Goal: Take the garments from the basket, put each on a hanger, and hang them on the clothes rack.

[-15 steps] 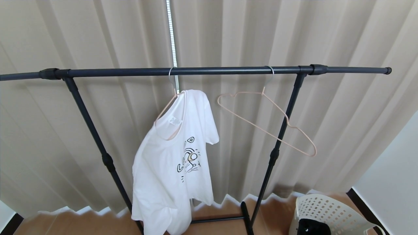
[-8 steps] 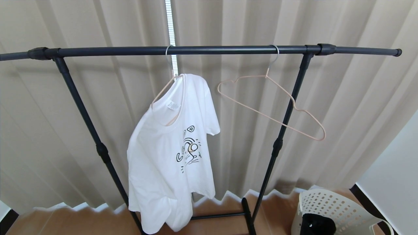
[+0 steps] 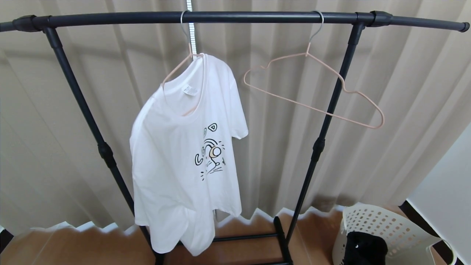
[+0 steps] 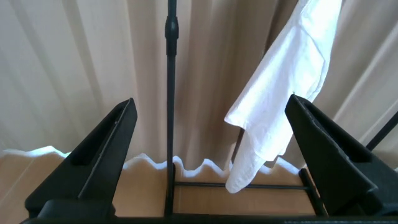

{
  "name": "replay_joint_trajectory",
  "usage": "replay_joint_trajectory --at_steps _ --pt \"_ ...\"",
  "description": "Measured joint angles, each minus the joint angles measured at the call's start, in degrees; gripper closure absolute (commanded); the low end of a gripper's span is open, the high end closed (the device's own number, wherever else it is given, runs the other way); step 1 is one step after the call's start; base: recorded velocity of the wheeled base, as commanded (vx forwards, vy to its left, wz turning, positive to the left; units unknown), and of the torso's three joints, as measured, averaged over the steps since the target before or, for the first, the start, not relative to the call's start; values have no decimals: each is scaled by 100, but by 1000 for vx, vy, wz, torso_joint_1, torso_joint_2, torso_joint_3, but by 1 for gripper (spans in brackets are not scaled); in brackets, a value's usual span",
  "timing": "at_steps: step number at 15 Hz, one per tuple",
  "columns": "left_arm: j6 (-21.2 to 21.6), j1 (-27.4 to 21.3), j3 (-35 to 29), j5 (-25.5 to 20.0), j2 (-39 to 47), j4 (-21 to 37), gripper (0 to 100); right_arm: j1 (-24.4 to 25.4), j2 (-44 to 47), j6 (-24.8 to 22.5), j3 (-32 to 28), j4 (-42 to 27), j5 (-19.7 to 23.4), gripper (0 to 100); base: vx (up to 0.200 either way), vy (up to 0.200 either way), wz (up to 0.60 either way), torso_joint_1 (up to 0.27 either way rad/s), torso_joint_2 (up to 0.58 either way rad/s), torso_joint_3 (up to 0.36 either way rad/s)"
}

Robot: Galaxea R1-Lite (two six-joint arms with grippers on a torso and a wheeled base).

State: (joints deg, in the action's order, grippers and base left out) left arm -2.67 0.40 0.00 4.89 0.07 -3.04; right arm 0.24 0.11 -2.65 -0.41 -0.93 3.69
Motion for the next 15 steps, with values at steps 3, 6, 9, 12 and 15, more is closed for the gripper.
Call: replay_joint_trajectory --at_steps 3,6,9,12,15 --pt "-1 4 0 -16 2 2 0 0 0 -4 -2 -7 5 0 0 0 0 -146 491 338" --pt "-6 4 0 0 0 -2 0 0 0 -2 -2 4 -9 0 0 0 0 -94 329 243" --pt "-22 4 0 61 0 -7 0 0 0 7 6 6 -11 0 0 0 0 -87 396 299" --pt "-6 1 0 6 0 0 0 0 0 7 11 2 -9 0 0 0 0 -56 302 242" --pt "-9 0 0 1 0 6 0 0 0 18 -2 -2 -4 0 0 0 0 -38 344 292"
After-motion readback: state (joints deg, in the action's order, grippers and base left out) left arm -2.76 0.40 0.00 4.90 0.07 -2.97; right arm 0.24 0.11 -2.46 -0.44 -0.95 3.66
